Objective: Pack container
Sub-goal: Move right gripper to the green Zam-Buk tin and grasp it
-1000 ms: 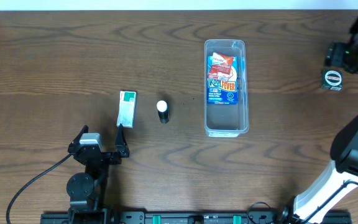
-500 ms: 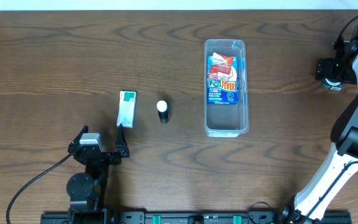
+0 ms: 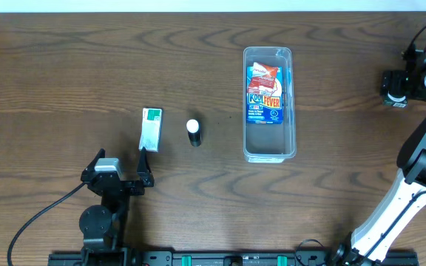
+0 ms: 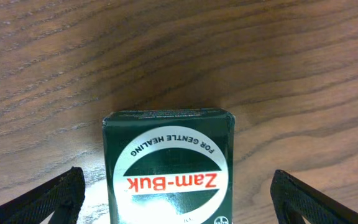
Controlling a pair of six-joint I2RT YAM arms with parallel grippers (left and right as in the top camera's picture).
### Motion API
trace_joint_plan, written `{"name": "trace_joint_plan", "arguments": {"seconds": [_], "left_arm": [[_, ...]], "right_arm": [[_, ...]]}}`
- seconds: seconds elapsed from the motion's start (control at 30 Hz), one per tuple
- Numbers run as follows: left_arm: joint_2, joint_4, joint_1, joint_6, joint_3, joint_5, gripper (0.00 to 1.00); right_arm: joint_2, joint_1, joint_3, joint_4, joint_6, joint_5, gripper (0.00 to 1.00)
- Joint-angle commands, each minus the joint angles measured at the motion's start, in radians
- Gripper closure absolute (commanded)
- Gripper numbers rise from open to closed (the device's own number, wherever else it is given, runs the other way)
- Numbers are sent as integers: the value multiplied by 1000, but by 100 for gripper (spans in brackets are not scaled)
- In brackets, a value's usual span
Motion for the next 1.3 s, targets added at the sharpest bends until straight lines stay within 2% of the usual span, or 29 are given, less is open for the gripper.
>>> {"name": "trace_joint_plan", "arguments": {"seconds": [0.0,0.77,0.93,1.27], "left_arm": [[0,-35,3,6,-16,14,2],[0,-35,3,6,-16,14,2],[0,-35,3,6,-16,14,2],[0,-35,3,6,-16,14,2]], "right_arm": [[19,-5,0,6,-28,-68,7],[58,-21,0,-3,-54,-42,6],[62,-35,0,-3,-62,-42,8],[68,-38,0,3,-69,-53,17]]}}
